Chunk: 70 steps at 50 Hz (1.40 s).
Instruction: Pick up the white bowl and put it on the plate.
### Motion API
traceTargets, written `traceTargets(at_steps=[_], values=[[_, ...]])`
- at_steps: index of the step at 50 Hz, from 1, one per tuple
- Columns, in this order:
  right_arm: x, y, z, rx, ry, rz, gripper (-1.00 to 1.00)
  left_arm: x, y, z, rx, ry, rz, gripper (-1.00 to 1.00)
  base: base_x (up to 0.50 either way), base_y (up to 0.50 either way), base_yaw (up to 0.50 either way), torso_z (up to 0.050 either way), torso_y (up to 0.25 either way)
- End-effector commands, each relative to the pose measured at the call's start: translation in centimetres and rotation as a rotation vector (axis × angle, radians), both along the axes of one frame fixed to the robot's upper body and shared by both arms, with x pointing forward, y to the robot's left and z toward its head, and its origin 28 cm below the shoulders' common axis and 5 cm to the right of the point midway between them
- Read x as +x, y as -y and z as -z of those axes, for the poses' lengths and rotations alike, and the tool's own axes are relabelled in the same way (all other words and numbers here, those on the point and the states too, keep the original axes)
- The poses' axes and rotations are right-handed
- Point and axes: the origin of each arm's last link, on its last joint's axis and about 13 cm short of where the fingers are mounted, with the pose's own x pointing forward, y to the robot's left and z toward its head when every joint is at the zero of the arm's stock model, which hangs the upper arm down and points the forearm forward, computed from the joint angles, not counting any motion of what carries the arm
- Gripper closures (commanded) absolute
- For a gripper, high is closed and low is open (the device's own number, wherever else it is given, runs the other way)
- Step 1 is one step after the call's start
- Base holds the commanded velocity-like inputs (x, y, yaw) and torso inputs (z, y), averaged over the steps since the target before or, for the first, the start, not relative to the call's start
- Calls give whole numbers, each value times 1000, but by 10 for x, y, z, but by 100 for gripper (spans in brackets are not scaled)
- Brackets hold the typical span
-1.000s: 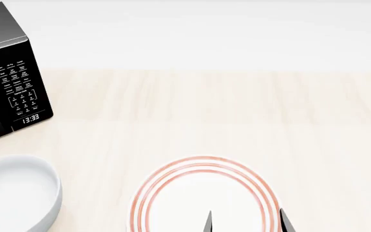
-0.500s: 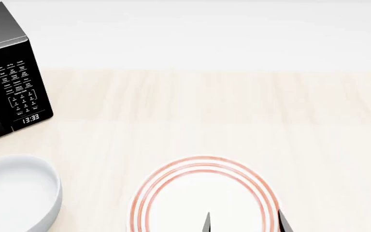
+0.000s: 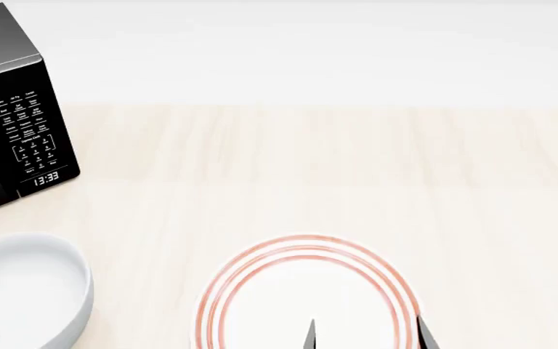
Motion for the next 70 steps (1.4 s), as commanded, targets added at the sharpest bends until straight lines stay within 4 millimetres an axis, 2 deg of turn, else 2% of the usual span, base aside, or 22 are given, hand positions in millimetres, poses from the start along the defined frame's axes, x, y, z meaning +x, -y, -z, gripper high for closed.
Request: traceTargets(at_steps=[1, 22, 23, 54, 70], values=[[0, 0, 1, 0, -2, -2, -100, 9, -7, 5, 5, -2, -12, -100, 0, 0, 0, 0, 0], [0, -1, 1, -3, -2, -5, -100, 15, -9, 11, 0, -3, -18, -100, 0, 0, 0, 0, 0], [0, -1, 1, -2, -2, -4, -100, 15, -9, 11, 0, -1, -19, 100, 0, 0, 0, 0, 0], [1, -1, 3, -4, -6, -9, -100, 10, -9, 12, -45, 25, -39, 100, 0, 0, 0, 0, 0], [1, -2, 3, -4, -7, -10, -100, 10, 0, -11, -58, 106, -21, 100, 0, 0, 0, 0, 0]])
